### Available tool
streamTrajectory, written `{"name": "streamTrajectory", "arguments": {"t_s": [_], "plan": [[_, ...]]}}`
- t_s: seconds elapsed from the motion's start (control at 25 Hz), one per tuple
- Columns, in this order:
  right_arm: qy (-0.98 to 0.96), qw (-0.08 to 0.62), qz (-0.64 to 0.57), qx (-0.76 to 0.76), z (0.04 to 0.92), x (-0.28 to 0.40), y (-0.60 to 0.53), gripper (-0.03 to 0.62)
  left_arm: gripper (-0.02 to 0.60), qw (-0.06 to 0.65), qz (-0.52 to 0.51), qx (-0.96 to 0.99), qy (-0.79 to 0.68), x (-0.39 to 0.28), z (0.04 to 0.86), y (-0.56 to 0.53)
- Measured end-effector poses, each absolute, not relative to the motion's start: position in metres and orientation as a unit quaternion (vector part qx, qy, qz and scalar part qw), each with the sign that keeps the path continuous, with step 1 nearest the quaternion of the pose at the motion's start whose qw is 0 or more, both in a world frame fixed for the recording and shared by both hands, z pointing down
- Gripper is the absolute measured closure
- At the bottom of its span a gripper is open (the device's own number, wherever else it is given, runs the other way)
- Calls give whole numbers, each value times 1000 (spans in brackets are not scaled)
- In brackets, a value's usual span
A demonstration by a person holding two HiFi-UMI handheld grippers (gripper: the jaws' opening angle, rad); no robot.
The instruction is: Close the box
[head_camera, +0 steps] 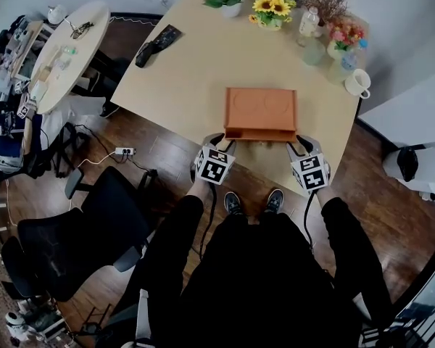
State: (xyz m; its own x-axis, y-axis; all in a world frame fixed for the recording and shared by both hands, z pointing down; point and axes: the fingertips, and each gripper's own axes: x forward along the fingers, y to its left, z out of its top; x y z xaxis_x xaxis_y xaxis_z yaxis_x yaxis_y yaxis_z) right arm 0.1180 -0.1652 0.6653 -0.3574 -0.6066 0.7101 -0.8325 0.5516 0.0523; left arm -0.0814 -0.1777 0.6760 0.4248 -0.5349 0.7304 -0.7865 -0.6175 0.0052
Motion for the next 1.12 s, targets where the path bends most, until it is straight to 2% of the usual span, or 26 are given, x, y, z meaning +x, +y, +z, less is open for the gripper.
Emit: {"name": "streamTrajectory", "arguments": {"t_s": [0.12, 0.2, 0.28, 0.32, 0.44, 0.56, 0.68, 0.72, 1.0, 1.12], "plan": [[-816, 348, 152, 435, 667, 115, -169, 442, 442, 152, 367, 826, -400, -82, 678, -179], [-823, 361, 146, 413, 672, 114, -167, 259, 293, 130, 381, 832, -383, -79, 684, -175], [-829, 374, 148, 390, 679, 113, -169, 213, 215, 115, 396, 838, -358, -75, 692, -176], [-831, 378, 148, 381, 680, 112, -171, 209, 202, 111, 400, 841, -346, -73, 694, -179], [-839, 385, 134, 361, 678, 110, -181, 214, 206, 111, 391, 855, -323, -67, 690, -193], [-838, 371, 143, 375, 674, 112, -190, 301, 237, 114, 379, 855, -334, -67, 681, -207], [-821, 339, 175, 425, 673, 121, -199, 437, 365, 140, 351, 841, -387, -75, 678, -216], [-816, 333, 181, 436, 673, 122, -200, 450, 380, 150, 343, 835, -402, -77, 678, -217], [-811, 329, 181, 448, 673, 123, -200, 450, 393, 167, 315, 815, -458, -81, 675, -212], [-814, 283, 192, 469, 644, 127, -201, 450, 393, 186, 266, 817, -476, -90, 642, -199]]}}
